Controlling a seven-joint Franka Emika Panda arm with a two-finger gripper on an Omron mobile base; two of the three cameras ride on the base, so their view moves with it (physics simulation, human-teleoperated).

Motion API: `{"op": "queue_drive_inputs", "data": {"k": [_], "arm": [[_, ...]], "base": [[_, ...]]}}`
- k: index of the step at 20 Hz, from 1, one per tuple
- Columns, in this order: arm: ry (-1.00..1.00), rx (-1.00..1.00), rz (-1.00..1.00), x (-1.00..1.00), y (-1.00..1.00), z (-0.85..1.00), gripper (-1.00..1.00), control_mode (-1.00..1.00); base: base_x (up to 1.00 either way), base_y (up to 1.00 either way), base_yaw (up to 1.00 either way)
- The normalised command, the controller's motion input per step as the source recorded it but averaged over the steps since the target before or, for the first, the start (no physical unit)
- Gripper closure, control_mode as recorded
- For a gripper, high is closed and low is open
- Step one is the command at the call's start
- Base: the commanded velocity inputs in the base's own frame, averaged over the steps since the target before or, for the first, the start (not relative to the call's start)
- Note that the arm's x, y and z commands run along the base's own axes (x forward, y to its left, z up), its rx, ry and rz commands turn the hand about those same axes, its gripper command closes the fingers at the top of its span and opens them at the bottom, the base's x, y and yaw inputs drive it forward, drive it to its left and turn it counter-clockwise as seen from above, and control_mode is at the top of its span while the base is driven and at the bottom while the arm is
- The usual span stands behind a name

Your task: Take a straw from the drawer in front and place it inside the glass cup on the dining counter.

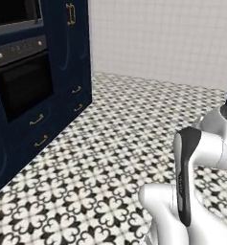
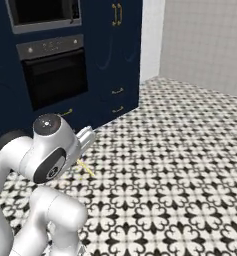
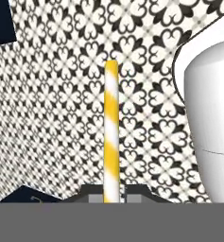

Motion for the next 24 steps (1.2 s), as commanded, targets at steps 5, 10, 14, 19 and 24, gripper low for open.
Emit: {"op": "queue_drive_inputs", "data": {"k": [5,10,14,19,24], "arm": [[0.00,0.00,0.00,0.00,0.00,0.00,1.00,1.00],[0.00,0.00,0.00,0.00,0.00,0.00,1.00,1.00],[0.00,0.00,0.00,0.00,0.00,0.00,1.00,1.00],[0.00,0.00,0.00,0.00,0.00,0.00,1.00,1.00],[0.00,0.00,0.00,0.00,0.00,0.00,1.00,1.00]], "base": [[1.00,-0.13,-0.47],[1.00,0.00,-0.39],[1.00,0.00,-0.35],[1.00,0.08,-0.32],[1.00,0.37,-0.30]]}}
